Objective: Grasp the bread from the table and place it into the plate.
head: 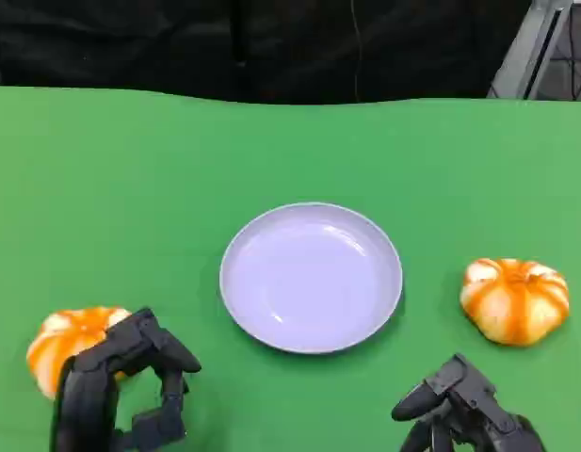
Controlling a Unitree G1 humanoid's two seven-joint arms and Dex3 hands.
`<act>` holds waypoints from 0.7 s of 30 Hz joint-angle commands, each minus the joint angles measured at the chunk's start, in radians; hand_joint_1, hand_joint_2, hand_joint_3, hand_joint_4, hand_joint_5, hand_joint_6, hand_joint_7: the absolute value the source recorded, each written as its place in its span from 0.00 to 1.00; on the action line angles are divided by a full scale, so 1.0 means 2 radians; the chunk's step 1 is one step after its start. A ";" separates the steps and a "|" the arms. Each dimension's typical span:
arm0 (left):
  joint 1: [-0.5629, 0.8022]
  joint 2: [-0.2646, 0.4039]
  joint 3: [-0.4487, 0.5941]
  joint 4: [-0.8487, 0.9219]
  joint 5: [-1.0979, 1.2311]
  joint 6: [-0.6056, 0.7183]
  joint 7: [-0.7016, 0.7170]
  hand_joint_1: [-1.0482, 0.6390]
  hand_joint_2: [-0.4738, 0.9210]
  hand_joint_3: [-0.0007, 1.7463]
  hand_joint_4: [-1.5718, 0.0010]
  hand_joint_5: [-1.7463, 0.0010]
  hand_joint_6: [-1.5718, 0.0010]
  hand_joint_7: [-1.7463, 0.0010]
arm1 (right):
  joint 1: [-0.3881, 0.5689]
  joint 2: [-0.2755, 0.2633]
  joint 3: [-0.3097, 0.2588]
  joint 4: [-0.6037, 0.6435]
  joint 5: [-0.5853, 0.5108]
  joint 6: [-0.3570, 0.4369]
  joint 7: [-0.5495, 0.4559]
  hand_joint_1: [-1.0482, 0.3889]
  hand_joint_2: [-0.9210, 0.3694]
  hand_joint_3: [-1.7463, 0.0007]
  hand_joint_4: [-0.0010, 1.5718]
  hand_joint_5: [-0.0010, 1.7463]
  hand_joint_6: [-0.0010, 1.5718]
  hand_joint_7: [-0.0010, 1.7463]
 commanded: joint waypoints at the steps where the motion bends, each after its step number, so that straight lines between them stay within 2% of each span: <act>1: -0.001 0.005 0.005 -0.002 0.002 -0.003 0.001 0.58 0.62 0.80 0.45 0.05 0.47 0.16 | 0.000 -0.003 -0.004 0.002 0.000 -0.005 -0.003 0.69 0.00 0.34 0.23 1.00 0.10 1.00; 17: 0.000 0.006 0.005 -0.004 -0.004 0.001 -0.004 0.58 0.62 0.81 0.46 0.06 0.47 0.18 | 0.000 -0.001 -0.003 0.001 0.003 -0.005 -0.003 0.69 0.00 0.33 0.23 1.00 0.10 1.00; 19: -0.002 0.009 0.004 -0.001 -0.014 -0.003 -0.012 0.57 0.68 0.70 0.47 0.13 0.45 0.34 | -0.001 -0.001 -0.002 0.003 0.003 -0.008 -0.002 0.69 0.00 0.33 0.23 1.00 0.10 1.00; 21: -0.004 0.012 0.002 0.003 -0.022 -0.008 -0.021 0.54 0.79 0.52 0.48 0.23 0.41 0.54 | -0.001 -0.001 -0.003 0.004 0.002 -0.009 -0.003 0.69 0.00 0.33 0.23 1.00 0.10 1.00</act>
